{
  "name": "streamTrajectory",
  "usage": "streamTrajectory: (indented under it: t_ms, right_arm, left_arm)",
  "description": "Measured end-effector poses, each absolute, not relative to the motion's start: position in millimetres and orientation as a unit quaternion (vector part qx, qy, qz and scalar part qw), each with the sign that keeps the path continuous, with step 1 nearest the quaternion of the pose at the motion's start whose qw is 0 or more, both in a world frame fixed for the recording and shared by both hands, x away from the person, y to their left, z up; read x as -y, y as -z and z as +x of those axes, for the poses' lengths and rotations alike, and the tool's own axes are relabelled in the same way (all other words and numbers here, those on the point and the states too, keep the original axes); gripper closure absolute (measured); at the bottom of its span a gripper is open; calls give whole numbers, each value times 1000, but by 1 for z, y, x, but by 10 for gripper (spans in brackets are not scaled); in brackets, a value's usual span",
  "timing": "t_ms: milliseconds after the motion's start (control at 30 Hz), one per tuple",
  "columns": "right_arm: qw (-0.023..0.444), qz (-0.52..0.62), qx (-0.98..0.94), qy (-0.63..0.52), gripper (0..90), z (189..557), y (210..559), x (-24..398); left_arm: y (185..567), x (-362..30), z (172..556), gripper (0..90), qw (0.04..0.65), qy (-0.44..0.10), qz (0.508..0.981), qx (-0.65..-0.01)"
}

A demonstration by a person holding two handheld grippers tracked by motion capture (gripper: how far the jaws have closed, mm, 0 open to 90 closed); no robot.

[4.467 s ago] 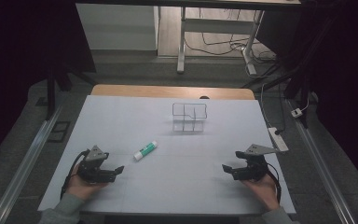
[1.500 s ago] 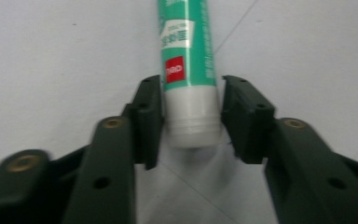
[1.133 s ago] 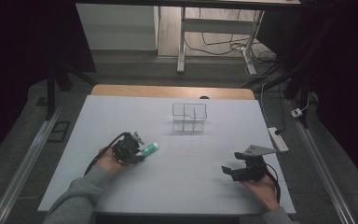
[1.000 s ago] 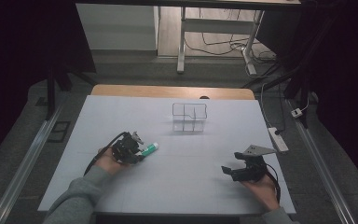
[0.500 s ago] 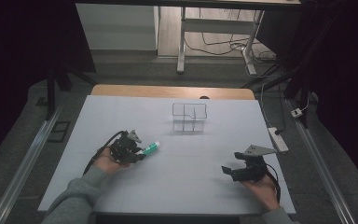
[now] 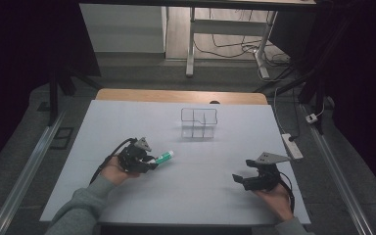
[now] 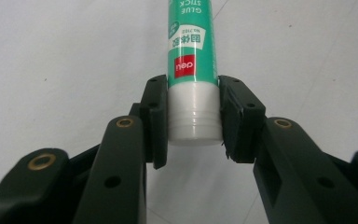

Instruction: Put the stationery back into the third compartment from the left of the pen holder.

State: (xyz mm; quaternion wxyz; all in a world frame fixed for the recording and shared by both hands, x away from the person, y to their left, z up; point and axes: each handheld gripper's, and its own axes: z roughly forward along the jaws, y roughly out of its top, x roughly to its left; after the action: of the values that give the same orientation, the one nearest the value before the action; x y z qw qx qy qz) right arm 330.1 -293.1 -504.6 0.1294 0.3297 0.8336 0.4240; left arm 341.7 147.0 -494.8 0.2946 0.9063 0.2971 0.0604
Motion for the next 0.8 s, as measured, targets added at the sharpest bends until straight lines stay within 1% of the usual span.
streamTrajectory:
  t_ms: [500,800]
  right_arm:
    - [129,324,-834,-428,151,329,504,290]
    - [125,313,-834,-436,158,328,503,283]
  left_arm:
    - [492,-141,339,642,333,-35,898,-286]
    - [493,-129,340,642,338,-23,902,-268]
